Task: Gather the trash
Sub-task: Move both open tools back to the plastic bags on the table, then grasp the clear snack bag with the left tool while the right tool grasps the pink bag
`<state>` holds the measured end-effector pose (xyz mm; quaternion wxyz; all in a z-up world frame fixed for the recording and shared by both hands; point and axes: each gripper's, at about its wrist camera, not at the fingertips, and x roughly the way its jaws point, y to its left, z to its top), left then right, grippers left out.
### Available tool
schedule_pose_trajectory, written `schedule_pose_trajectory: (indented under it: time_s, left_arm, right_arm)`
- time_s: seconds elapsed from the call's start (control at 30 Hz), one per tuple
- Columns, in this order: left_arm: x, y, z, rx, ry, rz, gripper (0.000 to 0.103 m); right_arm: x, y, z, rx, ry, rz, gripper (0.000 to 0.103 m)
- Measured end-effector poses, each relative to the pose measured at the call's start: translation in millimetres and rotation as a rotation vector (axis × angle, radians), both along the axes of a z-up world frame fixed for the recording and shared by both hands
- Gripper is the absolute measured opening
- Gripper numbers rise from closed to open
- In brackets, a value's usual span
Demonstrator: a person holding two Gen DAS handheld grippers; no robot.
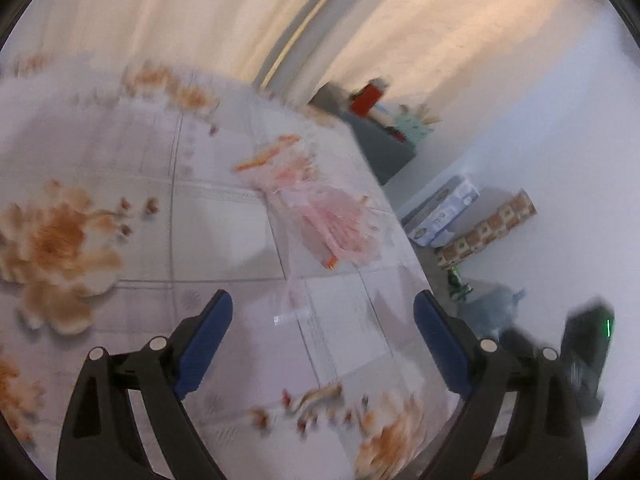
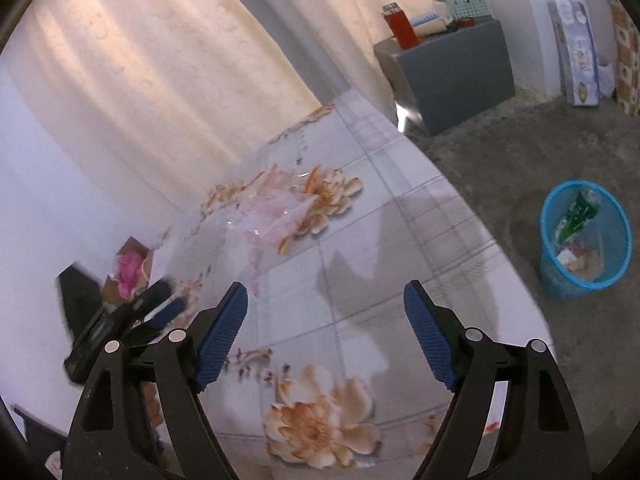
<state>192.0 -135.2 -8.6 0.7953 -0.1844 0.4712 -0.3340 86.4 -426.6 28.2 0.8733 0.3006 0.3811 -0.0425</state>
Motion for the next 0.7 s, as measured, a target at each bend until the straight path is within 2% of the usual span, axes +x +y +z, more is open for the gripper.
schedule_pose_trajectory:
  time_s: [0.07,0.17,0.27,0.37,0.47,0.53,0.6,0.7]
  left_arm:
    - [20.5,-5.4,-9.7,-0.038,0.088,0.029,0.088]
    - [46.6,-14.5,-15.2,-0.118,0.178,0.033,0.088]
    - [68.8,-26.7,-16.1,-0.118,0.236,0.079,0.088]
    - [82.5,-36.8,-15.4,-0.127,0.240,0.104,0.088]
    - [93.8,-53.0,-24.5,-0.055,0.263,0.113,0.088]
    - [95.1,-59.6,-34.5,-0.005,0.289,0.111,0.075]
    - [91.2,-61.4,-34.5,0.010,0.259,0.110,0.073]
    - [86.7,-63.4,-37.1,0.026,0.248,0.093,0.060]
  right_arm:
    - [3.6,5.5,-4.7,0.013,0.012,0.013,0.077]
    - [5.9,7.3,-8.5,0.014,0.034,0.025,0.077]
    - [2.9,5.9,-8.9,0.018,0.047,0.023,0.077]
    - [1.9,3.2,-10.4,0.018,0.051,0.013,0.077]
    - [1.0,-0.1,-9.7,0.019,0.052,0.005,0.077]
    - [5.9,-3.5,-5.3,0.016,0.039,0.014,0.077]
    - [17.3,-6.8,3.1,-0.006,0.015,0.036,0.077]
    - [50.5,-15.4,20.0,-0.058,-0.015,0.086,0.077]
